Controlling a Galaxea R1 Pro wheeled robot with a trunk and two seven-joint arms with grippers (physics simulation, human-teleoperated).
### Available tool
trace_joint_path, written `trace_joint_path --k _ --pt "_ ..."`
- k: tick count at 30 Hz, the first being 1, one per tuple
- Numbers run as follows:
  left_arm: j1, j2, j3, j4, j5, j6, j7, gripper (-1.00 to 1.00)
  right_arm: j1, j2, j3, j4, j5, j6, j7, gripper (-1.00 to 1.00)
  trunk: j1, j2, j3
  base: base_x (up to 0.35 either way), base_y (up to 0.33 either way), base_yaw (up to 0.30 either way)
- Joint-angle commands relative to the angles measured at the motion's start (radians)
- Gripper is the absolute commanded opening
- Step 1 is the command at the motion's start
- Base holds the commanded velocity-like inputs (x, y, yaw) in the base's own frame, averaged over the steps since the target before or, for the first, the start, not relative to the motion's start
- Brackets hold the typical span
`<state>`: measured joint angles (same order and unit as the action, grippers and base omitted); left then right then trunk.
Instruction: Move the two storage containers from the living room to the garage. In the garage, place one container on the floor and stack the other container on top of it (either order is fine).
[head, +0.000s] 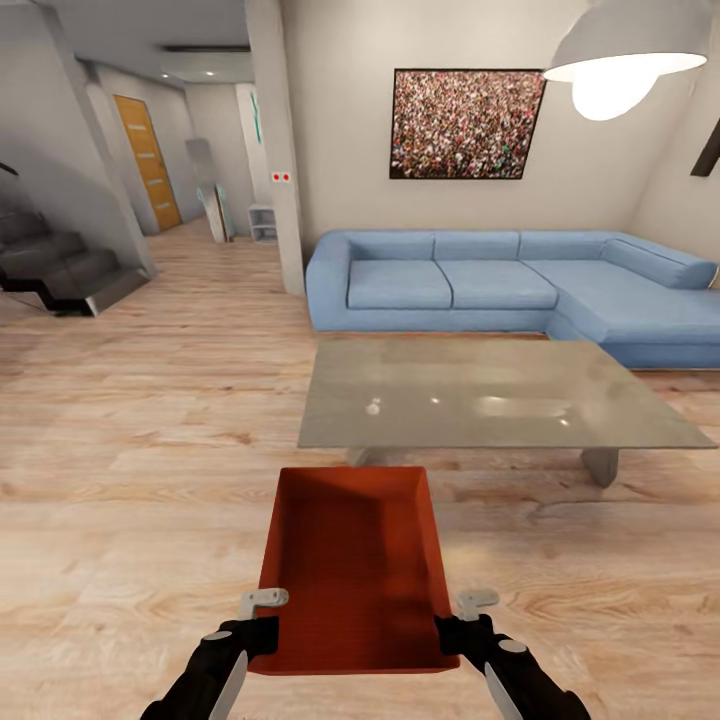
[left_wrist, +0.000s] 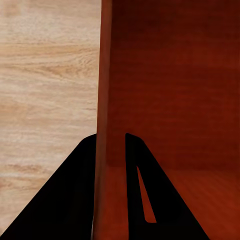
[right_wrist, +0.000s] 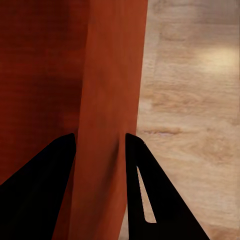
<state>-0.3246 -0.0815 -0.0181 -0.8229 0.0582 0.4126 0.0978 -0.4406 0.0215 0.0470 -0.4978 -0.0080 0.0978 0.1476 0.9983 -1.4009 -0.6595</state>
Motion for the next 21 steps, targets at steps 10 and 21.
trace_joint_path --k 10,21 --pt "-0.001 0.011 -0.003 -0.001 -0.001 0.006 0.011 -1.00 0.000 -0.002 0.019 -0.003 -0.014 0.007 0.009 -1.00 -0.038 0.070 0.041 0.000 0.000 0.229" --pt "-0.001 0.011 -0.003 -0.001 -0.001 0.006 0.011 -1.00 0.000 -0.002 0.020 -0.003 -0.014 0.007 0.009 -1.00 -0.081 0.147 0.086 0.000 0.000 0.229"
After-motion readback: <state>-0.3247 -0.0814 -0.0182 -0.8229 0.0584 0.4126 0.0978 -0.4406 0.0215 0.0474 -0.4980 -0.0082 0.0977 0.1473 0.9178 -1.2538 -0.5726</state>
